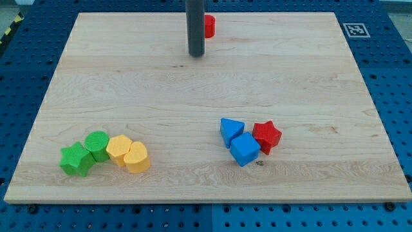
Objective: Slide blue triangle to the top center
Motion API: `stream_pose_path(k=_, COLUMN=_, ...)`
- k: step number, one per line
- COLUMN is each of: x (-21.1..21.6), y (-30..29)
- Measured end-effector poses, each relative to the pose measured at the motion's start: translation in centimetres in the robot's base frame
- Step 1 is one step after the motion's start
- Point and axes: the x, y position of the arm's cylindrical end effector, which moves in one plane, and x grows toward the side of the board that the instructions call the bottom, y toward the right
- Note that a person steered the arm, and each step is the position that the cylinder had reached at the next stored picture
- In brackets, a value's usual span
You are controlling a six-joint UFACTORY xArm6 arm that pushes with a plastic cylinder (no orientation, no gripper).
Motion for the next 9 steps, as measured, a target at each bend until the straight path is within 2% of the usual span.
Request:
stream_pose_path(k=2, x=15.1, y=-1.0)
stream_pose_path(k=3, x=18.1, y=-1.0)
stream_pose_path(k=5, x=17.0, y=4.0)
stream_pose_path(k=6, x=17.8, y=4.0)
stream_pose_path(k=7, x=20.6, y=4.3)
stream_pose_path(k=9, x=20.7, y=11.2)
